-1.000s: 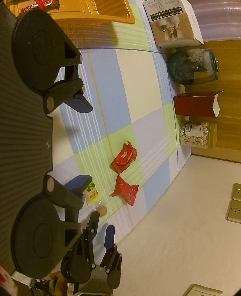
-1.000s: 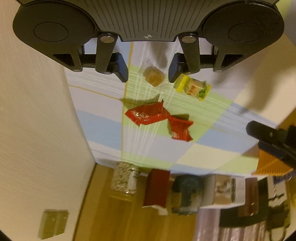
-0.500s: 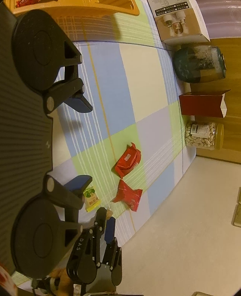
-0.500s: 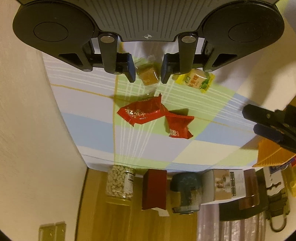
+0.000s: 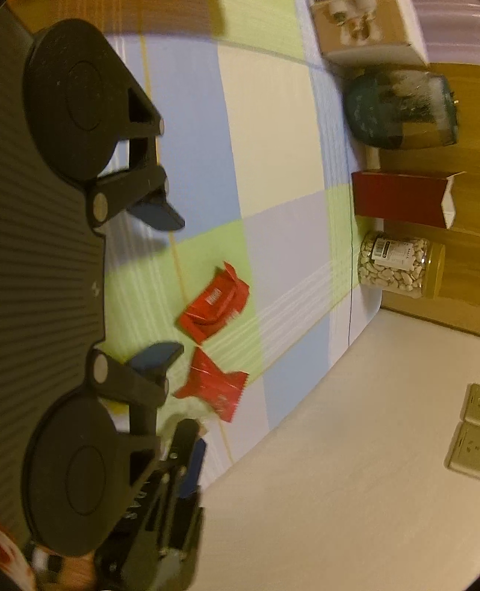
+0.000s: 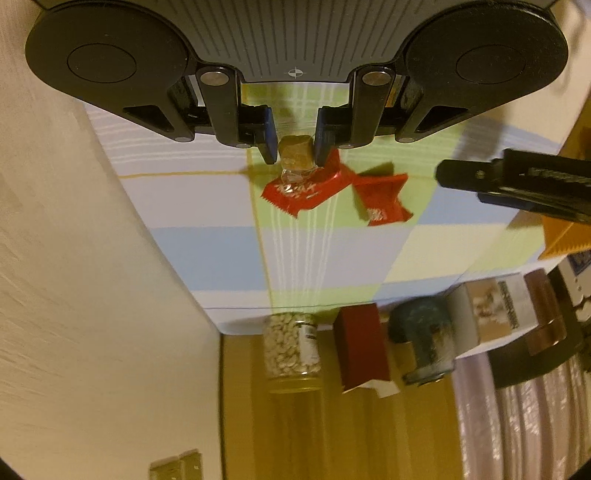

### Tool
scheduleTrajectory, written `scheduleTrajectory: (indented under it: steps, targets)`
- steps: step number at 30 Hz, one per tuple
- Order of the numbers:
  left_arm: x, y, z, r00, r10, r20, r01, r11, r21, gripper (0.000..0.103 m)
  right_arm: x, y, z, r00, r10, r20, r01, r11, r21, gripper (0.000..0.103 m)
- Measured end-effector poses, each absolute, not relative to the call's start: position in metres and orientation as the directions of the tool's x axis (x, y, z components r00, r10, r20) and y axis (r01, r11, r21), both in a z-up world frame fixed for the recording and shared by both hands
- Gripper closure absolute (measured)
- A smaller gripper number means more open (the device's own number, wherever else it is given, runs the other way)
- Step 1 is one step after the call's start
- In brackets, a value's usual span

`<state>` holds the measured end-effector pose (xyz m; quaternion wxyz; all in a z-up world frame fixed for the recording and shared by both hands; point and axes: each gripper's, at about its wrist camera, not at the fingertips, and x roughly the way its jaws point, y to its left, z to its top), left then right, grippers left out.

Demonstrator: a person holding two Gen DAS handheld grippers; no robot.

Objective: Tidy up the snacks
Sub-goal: 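Grasp the clear-wrapped brown cube with the right tool, then grasp a red wrapped candy with the left tool, then carry the red candy and brown cube toward the orange tray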

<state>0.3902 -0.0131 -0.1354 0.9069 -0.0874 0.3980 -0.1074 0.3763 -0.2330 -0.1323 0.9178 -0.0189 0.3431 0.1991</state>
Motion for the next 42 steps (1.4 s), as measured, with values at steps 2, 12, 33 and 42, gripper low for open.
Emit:
scheduleTrajectory:
  steps: [2,12,33,42]
  targets:
    - [0.399,-0.016,-0.139,0.662,-0.276,-0.697,0.111,0.956,-0.272,0.051,0.377,-0.235,-0.130,0.693,0.344,-0.634,-0.359,0.927,0.111,0.082]
    - [0.430,-0.036,-0.162,0.675,-0.293,-0.677,0.051,0.934,-0.353,0.061,0.378,-0.243,-0.131,0.716,0.309,-0.626,-0.296,0.946,0.129,0.082]
    - [0.343,-0.014,-0.152,0.637,-0.199,-0.745,0.133,0.980,-0.148,0.080,0.345,-0.232,-0.118,0.702,0.336,-0.628,-0.290,0.940,0.179,0.082]
    - [0.282,-0.004,-0.138,0.631,-0.177,-0.756,0.130,0.984,-0.122,0.080,0.293,-0.214,-0.103,0.669,0.354,-0.654,-0.316,0.931,0.181,0.082]
